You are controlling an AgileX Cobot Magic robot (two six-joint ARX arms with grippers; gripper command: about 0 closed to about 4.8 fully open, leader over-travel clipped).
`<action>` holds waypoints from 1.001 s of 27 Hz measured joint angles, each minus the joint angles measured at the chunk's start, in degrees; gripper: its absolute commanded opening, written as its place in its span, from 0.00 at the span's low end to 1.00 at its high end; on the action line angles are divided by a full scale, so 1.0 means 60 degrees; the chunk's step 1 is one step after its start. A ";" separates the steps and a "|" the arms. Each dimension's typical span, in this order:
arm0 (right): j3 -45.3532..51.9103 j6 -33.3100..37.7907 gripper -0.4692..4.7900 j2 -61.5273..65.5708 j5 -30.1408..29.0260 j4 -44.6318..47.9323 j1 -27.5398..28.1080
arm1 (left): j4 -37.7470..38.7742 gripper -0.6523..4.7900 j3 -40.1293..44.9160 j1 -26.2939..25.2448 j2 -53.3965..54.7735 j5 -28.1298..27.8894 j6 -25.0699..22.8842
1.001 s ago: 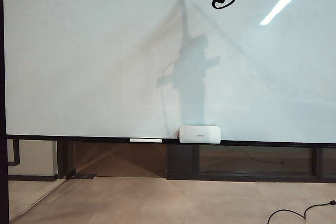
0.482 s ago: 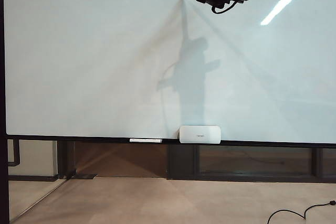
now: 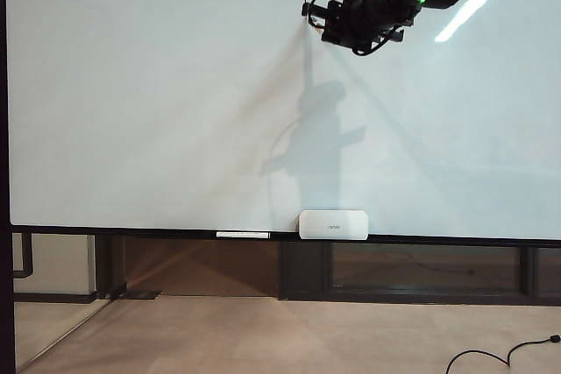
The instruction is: Reach to the right to find the marker pen, pick it up, and write the number 12 on the whiteboard.
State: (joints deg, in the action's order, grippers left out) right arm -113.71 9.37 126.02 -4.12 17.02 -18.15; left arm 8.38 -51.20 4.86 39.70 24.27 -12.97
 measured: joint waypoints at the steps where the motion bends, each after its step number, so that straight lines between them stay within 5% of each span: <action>1: 0.0124 0.0000 0.08 0.0004 0.0000 -0.0011 0.0004 | 0.0000 0.11 0.0000 0.0000 0.0007 0.0000 -0.0022; 27: 0.0951 -0.0663 0.08 -0.0667 0.0262 -0.0754 -0.0696 | -0.0011 0.11 0.0000 0.0000 0.0211 0.0390 -0.0080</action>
State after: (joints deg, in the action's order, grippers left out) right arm -108.01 5.39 122.02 -2.55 12.49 -22.33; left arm 8.32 -51.20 4.86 40.97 26.61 -13.45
